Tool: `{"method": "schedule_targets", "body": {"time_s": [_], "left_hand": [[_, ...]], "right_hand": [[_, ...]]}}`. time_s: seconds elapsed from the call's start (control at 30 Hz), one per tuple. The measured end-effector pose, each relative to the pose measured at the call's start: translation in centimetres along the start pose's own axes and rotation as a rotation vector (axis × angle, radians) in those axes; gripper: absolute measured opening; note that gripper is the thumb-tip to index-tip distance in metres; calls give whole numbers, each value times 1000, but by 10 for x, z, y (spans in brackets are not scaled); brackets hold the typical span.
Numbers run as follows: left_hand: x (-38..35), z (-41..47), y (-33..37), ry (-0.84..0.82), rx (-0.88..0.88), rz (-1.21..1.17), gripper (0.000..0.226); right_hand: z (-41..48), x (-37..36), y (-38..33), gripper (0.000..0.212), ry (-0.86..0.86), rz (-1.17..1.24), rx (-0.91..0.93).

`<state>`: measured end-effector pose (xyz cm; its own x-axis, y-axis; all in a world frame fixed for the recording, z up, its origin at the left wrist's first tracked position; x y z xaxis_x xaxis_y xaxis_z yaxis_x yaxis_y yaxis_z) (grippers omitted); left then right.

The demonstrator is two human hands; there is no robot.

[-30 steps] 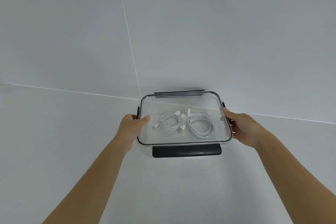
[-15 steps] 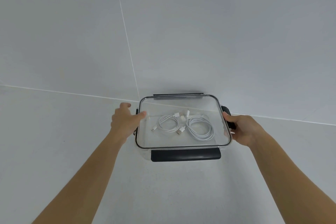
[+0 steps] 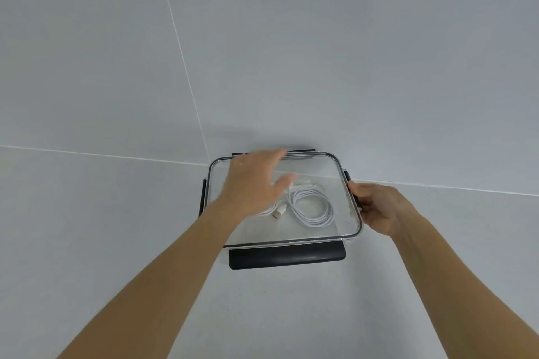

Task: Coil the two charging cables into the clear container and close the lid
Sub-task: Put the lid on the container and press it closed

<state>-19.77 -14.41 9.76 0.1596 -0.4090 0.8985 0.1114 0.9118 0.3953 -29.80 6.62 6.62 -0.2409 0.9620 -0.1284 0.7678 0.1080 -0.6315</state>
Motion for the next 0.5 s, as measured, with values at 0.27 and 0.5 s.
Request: {"method": "schedule_targets", "body": {"time_s": [0.27, 0.5], "left_hand": [[-43, -11, 12, -279, -42, 280, 59], [-45, -12, 13, -259, -50, 273, 58]], "right_hand": [[-2, -12, 6, 47, 334, -572, 311], [1, -15, 5, 57, 291, -601, 289]]}}
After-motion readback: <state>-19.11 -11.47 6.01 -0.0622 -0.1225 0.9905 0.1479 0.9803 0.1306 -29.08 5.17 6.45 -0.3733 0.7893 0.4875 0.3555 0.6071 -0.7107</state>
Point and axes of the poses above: each hand's wrist, its own z-axis towards the middle knuckle, its own x-axis out of the back of the hand, y = z × x, the point moved 1 cm from there along z, towards the middle knuckle, and after that the axes turned 15 degrees about -x, right-handed, at the moved point
